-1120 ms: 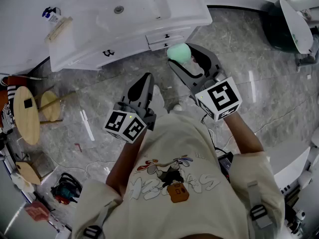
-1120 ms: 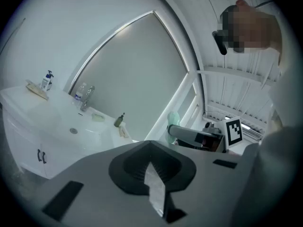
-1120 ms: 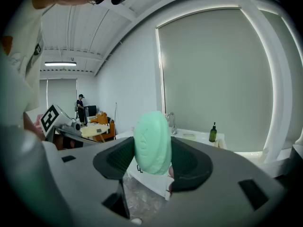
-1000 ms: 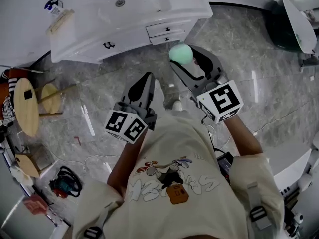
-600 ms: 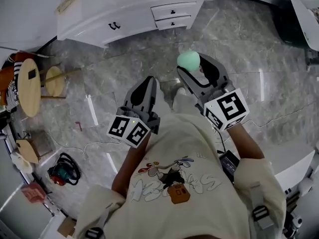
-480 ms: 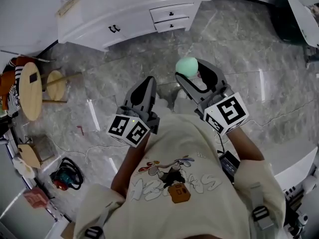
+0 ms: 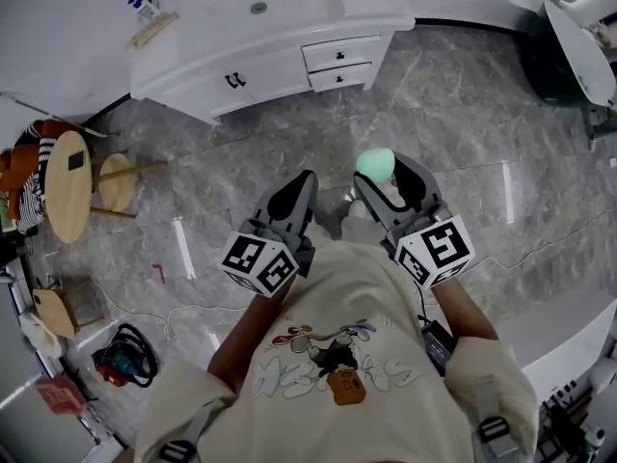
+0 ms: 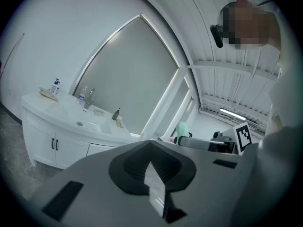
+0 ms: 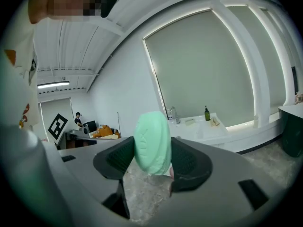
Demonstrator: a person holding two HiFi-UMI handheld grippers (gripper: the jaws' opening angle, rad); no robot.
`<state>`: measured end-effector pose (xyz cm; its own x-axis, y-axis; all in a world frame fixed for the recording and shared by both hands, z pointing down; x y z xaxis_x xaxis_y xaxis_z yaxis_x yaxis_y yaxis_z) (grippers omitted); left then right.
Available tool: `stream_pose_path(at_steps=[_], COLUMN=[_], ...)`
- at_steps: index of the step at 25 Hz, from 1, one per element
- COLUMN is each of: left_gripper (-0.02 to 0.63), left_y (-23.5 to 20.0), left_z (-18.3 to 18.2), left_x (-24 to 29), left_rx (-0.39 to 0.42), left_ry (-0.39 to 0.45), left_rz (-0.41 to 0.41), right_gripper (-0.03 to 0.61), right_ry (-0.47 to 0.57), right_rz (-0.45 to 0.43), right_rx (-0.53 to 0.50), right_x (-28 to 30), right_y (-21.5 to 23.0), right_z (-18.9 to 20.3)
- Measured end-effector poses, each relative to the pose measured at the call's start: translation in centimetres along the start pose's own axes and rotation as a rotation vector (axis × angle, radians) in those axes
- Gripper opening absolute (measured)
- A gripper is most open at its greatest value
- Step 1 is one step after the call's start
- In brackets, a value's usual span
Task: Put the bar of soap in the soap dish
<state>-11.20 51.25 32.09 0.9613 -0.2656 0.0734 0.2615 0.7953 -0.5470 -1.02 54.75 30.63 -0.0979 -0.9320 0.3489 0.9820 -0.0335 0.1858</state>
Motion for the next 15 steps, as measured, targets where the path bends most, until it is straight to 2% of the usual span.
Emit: stream_pose_path(at_steps=[6,15], left_gripper=[0.008,0.008], left_y=[1.0,0.8], left_z=[0.5,2.8], left_x=[1.2,2.1], left_rx=[0.015,-0.031], left_ry=[-0.003,-0.002], left_rz=[0.007,-0.093], right_gripper=[0.241,0.241], right_ry=[-0.008,-0.024], right_rz=[0.006,-0.042], right_rx=[0.03,0.053], right_x=[-0.5,0.7], right_y=[2.1,4.2], right_z=[0.5,1.2])
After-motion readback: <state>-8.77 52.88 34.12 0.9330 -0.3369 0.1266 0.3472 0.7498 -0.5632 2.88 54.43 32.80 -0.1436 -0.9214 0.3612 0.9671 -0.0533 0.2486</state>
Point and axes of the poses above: the fingertips, and each gripper's own axes: x forward along the fingers, y to its right, z out of its underside, the point moved 1 cm from there along -x, backward along the fingers, and after that the axes turned 15 degrees about z, right-handed, at the moved point
